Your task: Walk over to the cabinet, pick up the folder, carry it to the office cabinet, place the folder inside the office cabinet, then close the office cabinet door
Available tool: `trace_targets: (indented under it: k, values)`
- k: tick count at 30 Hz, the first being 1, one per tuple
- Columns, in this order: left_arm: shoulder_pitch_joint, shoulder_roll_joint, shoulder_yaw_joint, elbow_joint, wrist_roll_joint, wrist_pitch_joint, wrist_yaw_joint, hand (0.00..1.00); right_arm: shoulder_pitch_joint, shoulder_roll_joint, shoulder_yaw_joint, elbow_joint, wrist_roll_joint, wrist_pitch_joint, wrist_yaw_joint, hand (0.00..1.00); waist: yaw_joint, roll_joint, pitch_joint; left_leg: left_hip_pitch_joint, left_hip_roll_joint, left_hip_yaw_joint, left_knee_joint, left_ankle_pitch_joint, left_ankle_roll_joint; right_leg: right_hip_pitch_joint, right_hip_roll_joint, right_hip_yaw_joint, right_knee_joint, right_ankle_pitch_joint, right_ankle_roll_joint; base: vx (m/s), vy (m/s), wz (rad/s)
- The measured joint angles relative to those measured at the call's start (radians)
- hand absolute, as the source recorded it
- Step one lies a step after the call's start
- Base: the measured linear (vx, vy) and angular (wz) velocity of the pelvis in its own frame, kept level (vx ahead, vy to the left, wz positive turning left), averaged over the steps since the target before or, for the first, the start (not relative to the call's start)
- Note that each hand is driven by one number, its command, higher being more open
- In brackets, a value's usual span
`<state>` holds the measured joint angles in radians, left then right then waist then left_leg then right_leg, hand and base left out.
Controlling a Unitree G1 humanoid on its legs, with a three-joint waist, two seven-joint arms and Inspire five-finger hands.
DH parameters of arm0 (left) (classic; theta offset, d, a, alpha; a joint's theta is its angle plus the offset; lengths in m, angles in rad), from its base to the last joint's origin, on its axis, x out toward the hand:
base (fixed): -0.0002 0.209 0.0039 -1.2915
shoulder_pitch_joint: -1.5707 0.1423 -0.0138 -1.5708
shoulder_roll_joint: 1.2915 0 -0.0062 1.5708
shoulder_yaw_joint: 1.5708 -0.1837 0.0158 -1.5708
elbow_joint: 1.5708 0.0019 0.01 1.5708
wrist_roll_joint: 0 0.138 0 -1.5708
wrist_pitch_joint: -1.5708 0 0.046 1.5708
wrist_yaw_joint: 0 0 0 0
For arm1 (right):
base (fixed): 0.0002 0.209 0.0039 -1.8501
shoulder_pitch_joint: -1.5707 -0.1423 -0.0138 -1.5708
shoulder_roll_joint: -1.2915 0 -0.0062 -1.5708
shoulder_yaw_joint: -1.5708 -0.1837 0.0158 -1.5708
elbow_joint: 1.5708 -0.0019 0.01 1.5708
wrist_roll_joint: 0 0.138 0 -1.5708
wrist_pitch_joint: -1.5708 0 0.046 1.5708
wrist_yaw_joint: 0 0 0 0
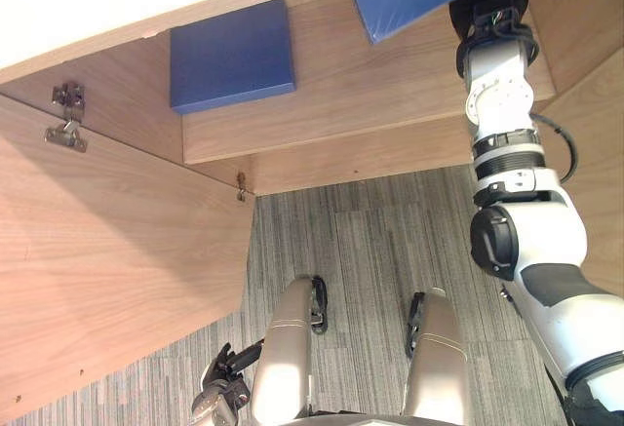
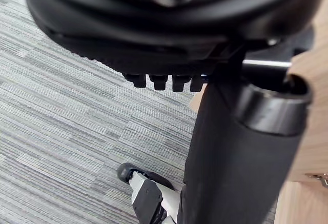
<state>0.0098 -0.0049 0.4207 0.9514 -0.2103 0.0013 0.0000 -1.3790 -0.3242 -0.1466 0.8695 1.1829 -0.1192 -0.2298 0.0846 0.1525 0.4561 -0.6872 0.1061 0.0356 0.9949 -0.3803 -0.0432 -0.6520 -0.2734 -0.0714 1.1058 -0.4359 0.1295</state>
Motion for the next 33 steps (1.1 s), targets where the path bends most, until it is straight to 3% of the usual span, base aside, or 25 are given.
trace_targets:
  k: [6, 13, 17, 18, 23, 24, 25, 26, 27, 28, 32, 33]
  values:
    - [-0.009, 0.001, -0.094, -0.015, -0.056, 0.002, 0.005, 1.0, -0.062, -0.077, 0.051, 0.067, 0.151, -0.019, -0.035, 0.0, 0.031, 0.033, 0.014, -0.062, -0.033, -0.049, 0.048, 0.0, 0.0, -0.049, -0.045, -0.039, 0.117, -0.001, 0.0, -0.01, -0.068, 0.38]
    - [0.001, 0.036, -0.262, -0.075, -0.108, 0.005, 0.023, 1.0, -0.062, -0.124, 0.048, 0.084, 0.267, -0.138, -0.054, 0.0, 0.05, 0.057, 0.022, -0.101, -0.065, -0.104, 0.063, 0.0, 0.0, -0.082, -0.089, -0.089, 0.228, 0.0, -0.001, -0.01, -0.104, 0.32]
    - [0.017, 0.052, -0.34, -0.115, -0.136, 0.005, 0.025, 1.0, -0.062, -0.164, 0.029, 0.084, 0.313, -0.157, -0.093, 0.0, 0.067, 0.079, 0.022, -0.104, -0.066, -0.125, 0.048, 0.0, 0.0, -0.082, -0.093, -0.116, 0.232, 0.0, -0.001, -0.02, -0.132, 0.15]
    - [0.021, 0.059, -0.362, -0.127, -0.144, 0.007, 0.027, 1.0, -0.062, -0.173, 0.015, 0.084, 0.313, -0.159, -0.105, 1.0, 0.07, 0.084, 0.023, -0.106, -0.065, -0.127, 0.045, 0.0, 0.0, -0.082, -0.093, -0.119, 0.232, -0.001, -0.002, -0.02, -0.096, 0.08]
    - [0.069, 0.116, -0.49, -0.241, -0.192, 0.026, 0.032, 1.0, -0.058, -0.242, -0.032, 0.085, 0.308, -0.167, -0.162, 1.0, 0.072, 0.089, 0.021, -0.13, -0.067, -0.128, 0.047, 0.0, 0.0, -0.124, -0.1, -0.114, 0.284, 0.019, -0.014, 0.01, -0.093, 0.09]
    - [0.077, 0.128, -0.51, -0.274, -0.198, 0.032, 0.031, 1.0, -0.061, -0.258, -0.027, 0.082, 0.3, -0.157, -0.162, 1.0, 0.08, 0.087, 0.022, -0.142, -0.064, -0.127, 0.071, -0.004, -0.006, -0.201, -0.105, -0.076, 0.336, -0.012, -0.015, 0.01, -0.125, -0.03]
    - [0.083, 0.13, -0.519, -0.291, -0.205, 0.031, 0.032, 1.0, -0.061, -0.261, -0.019, 0.078, 0.296, -0.148, -0.163, 1.0, 0.086, 0.087, 0.023, -0.146, -0.064, -0.126, 0.083, -0.01, -0.016, -0.219, -0.108, -0.071, 0.279, -0.052, -0.004, 0.02, -0.123, -0.2]
    - [0.095, 0.135, -0.527, -0.317, -0.218, 0.032, 0.032, 1.0, -0.055, -0.271, 0.017, 0.079, 0.268, -0.122, -0.162, 1.0, 0.089, 0.089, 0.021, -0.163, -0.059, -0.127, 0.118, -0.023, -0.039, -0.201, -0.109, -0.09, 0.162, -0.084, -0.06, 0.03, -0.135, -0.33]
    - [0.105, 0.137, -0.532, -0.331, -0.222, 0.03, 0.032, 1.0, -0.053, -0.27, 0.051, 0.08, 0.238, -0.099, -0.161, 1.0, 0.089, 0.089, 0.021, -0.172, -0.053, -0.141, 0.132, -0.026, -0.047, -0.21, -0.102, -0.101, 0.162, -0.094, -0.078, 0.05, -0.156, -0.42]
    - [0.116, 0.144, -0.533, -0.339, -0.231, 0.031, 0.032, 1.0, -0.039, -0.271, 0.083, 0.101, 0.192, -0.065, -0.161, 1.0, 0.081, 0.092, 0.019, -0.168, -0.037, -0.156, 0.128, -0.036, -0.067, -0.206, -0.086, -0.117, 0.159, -0.095, -0.079, 0.03, -0.135, -0.31]
    - [0.12, 0.173, -0.561, -0.337, -0.235, 0.036, 0.029, 1.0, -0.001, -0.333, 0.182, 0.15, 0.053, 0.011, -0.164, 1.0, 0.065, 0.093, 0.018, -0.142, -0.022, -0.158, 0.124, -0.037, -0.068, -0.176, -0.076, -0.129, 0.16, -0.095, -0.079, 0.02, -0.059, -0.06]
    - [0.121, 0.175, -0.561, -0.336, -0.249, 0.049, 0.029, 1.0, -0.001, -0.342, 0.246, 0.159, -0.023, 0.052, -0.161, 1.0, 0.06, 0.093, 0.018, -0.131, -0.018, -0.154, 0.122, -0.037, -0.068, -0.166, -0.074, -0.129, 0.153, -0.095, -0.078, 0.02, -0.009, -0.08]
